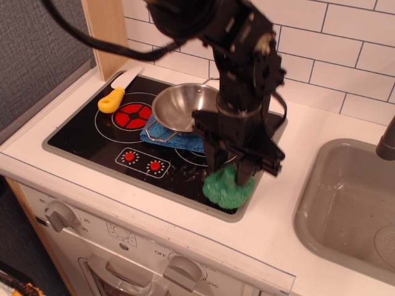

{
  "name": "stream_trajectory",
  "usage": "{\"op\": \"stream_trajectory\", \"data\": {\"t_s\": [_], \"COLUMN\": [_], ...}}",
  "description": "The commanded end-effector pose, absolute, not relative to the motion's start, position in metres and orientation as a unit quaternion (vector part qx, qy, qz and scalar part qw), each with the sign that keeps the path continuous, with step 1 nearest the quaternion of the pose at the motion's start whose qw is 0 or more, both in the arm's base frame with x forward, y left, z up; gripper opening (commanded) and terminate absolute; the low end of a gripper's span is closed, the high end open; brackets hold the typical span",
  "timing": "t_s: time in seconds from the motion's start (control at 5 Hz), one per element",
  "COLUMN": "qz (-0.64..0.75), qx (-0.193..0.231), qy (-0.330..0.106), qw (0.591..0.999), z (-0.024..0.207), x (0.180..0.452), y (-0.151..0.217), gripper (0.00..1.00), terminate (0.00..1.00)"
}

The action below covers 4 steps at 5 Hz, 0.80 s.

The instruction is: Pick up the green peppers and move it from the back of the stove to the front of the stove.

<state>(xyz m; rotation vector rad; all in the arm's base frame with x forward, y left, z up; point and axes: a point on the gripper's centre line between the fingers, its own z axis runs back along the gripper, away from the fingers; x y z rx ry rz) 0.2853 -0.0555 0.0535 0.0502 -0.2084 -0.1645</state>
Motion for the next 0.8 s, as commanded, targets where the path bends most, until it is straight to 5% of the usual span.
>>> {"op": "stream_trajectory", "data": {"t_s": [0.0,0.4,0.6], "qz": [-0.030,-0.025,-0.025], "qx": [0.022,0.017,0.017], "qy": [-0.115,-0.089,-0.089], "qw": [0.993,0.996,0.996], "z": [0.1200,0.1166,0.1166], "x": [0.2844,0.2838,0.2838], "y": [-0.0443,-0.0413,-0.0413], "gripper": [1.00,1.00,1.00], "terminate": [0.00,0.00,1.00]}}
